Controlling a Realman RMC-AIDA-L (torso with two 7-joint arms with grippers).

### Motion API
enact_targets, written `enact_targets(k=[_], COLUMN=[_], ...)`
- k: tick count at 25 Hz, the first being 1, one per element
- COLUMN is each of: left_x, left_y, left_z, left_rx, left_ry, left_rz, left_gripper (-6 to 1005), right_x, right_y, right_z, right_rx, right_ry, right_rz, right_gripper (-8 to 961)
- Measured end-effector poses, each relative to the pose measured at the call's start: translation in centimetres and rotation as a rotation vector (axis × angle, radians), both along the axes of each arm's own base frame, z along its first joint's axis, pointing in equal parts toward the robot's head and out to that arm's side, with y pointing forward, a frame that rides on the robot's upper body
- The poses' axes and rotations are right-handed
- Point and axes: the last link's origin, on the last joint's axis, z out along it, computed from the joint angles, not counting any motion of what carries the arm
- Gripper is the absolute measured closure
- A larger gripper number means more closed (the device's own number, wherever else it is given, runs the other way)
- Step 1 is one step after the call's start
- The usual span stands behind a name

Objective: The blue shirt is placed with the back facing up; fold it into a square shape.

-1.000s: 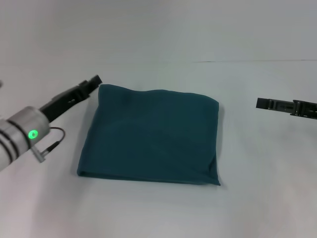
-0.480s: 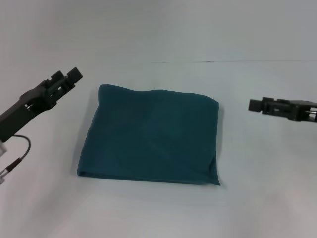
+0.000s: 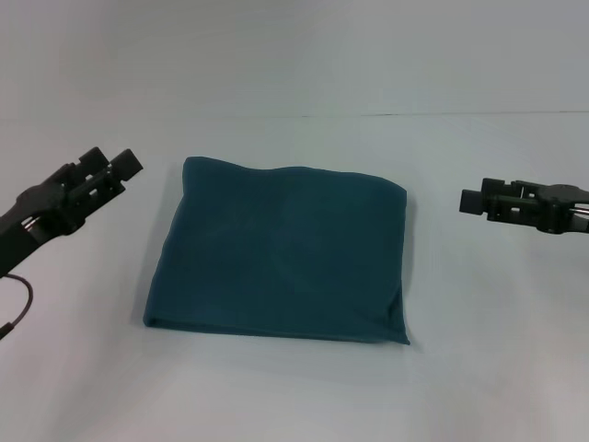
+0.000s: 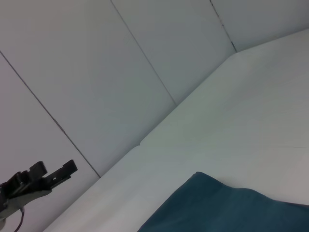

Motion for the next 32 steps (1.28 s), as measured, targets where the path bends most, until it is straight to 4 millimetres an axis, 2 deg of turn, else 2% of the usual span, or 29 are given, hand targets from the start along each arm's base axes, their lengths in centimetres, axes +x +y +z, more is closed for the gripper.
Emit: enact_targets(k=[18, 26, 32], left_x=[1.2, 1.7, 1.6], left_y=[-1.7, -2.8, -3.2], left_z=[-1.7, -2.1, -2.2], left_rx=[-0.078, -0.145, -0.157], left_ry=[0.150, 0.207, 0.204], left_rz=[-0.204, -0.301, -0.311], left_gripper=[124, 124, 125], right_x=[0.3, 0.1, 0.7], right_y=[-0.1, -3.0, -4.6], right_z=[0.1, -1.2, -2.1], right_rx=[-0.013, -0.023, -0.002], right_ry=[-0.034, -0.040, -0.048], right_rz=[0.008, 0.222, 0.281], right_gripper=[38, 38, 38])
